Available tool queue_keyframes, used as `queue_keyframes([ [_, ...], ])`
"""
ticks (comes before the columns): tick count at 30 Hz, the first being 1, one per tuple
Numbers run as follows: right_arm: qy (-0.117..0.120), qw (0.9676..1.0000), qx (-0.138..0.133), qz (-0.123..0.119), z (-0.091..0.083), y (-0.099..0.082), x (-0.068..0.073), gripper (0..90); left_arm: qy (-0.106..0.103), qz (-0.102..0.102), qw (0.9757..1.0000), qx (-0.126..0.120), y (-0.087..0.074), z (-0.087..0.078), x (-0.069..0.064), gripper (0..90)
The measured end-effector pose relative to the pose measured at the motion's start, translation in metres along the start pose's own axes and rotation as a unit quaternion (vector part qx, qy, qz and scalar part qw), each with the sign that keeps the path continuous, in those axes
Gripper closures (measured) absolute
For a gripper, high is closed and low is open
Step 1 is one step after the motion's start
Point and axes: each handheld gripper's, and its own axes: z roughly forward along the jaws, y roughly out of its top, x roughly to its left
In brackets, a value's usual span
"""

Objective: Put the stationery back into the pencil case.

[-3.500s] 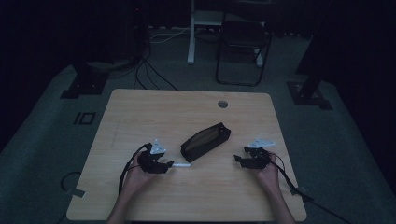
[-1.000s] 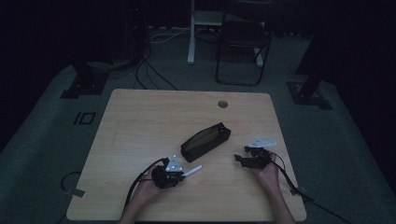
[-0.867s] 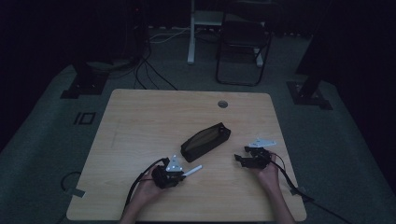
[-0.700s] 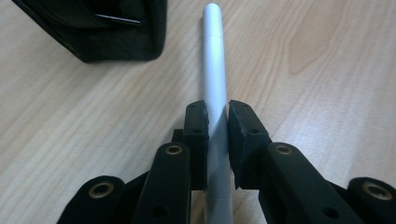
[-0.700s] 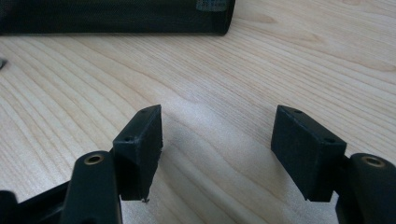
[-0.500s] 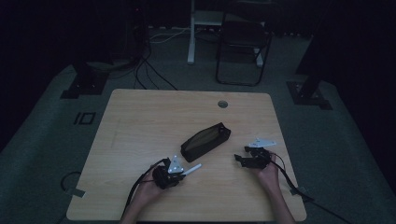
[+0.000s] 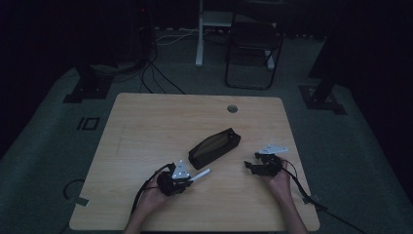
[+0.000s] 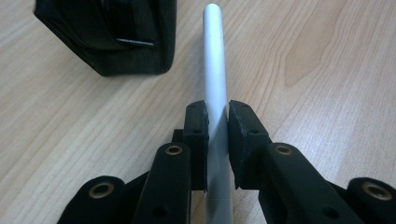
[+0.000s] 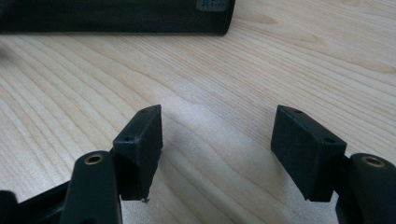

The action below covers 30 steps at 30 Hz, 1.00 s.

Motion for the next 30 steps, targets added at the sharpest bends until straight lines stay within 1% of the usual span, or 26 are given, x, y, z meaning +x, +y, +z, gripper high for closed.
queue_keyframes([
  [11,0.000,1.0000,0.000,0.001,0.001,0.000,-0.001,33.9,0.007,0.002,0.9999,-0.015,0.009,-0.013,0.002,78.6],
  [15,-0.003,1.0000,0.001,-0.003,0.001,0.001,0.000,33.8,0.009,-0.001,0.9997,-0.021,0.011,-0.015,0.003,78.6],
  [16,-0.006,0.9999,0.001,-0.009,0.001,0.001,0.001,33.9,0.009,0.000,0.9997,-0.022,0.012,-0.017,0.003,78.6],
  [19,-0.007,0.9999,0.002,-0.010,0.001,0.001,0.001,33.8,0.011,-0.001,0.9997,-0.024,0.013,-0.019,0.004,78.6],
  [22,-0.008,0.9999,0.002,-0.011,0.001,0.001,0.001,33.8,0.007,-0.004,0.9995,-0.031,0.014,-0.021,0.004,78.6],
  [30,-0.011,0.9999,0.003,-0.013,0.002,0.001,0.002,33.5,0.010,0.002,0.9995,-0.030,0.018,-0.027,0.005,78.6],
])
